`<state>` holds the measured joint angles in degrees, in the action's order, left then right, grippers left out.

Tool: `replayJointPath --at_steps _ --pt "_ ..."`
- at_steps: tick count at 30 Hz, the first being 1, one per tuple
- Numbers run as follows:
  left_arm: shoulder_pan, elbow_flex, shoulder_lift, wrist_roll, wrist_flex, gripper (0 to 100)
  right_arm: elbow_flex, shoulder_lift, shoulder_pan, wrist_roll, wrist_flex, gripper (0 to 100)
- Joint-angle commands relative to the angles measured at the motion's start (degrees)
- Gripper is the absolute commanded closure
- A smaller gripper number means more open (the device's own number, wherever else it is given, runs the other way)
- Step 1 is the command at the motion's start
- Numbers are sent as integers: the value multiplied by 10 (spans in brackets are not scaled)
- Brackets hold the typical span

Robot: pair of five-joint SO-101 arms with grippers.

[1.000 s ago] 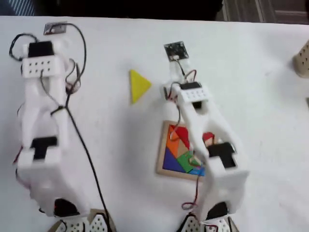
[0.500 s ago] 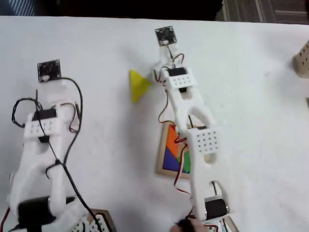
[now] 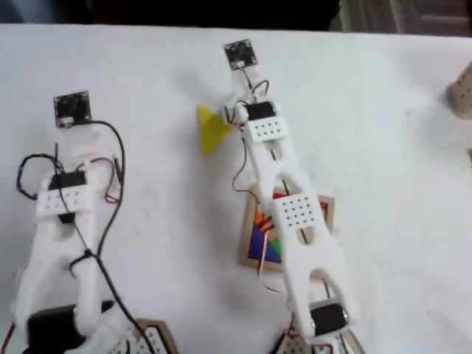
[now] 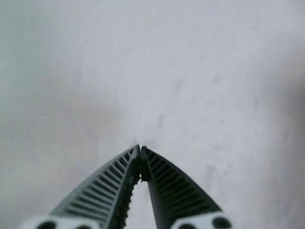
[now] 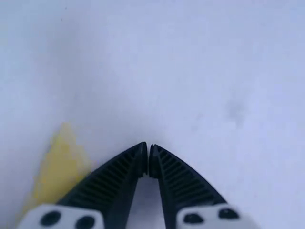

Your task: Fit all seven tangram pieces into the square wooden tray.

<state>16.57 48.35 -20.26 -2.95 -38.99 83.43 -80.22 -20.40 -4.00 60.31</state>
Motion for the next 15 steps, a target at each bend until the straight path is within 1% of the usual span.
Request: replayJointPath --at_steps 1,5,6,12,14,15 --pt "4 -4 -25 10 18 976 92 8 -23 51 144 981" --pt "3 -4 -25 10 18 976 116 8 -29 61 221 981" --pt "3 -4 -25 10 18 976 116 10 -29 74 233 981" --pt "3 -3 -25 10 18 976 117 12 -37 134 276 981" --pt "3 -3 -25 11 18 976 118 14 -46 130 303 981" --pt "3 -3 -25 11 18 976 120 16 -64 122 323 981"
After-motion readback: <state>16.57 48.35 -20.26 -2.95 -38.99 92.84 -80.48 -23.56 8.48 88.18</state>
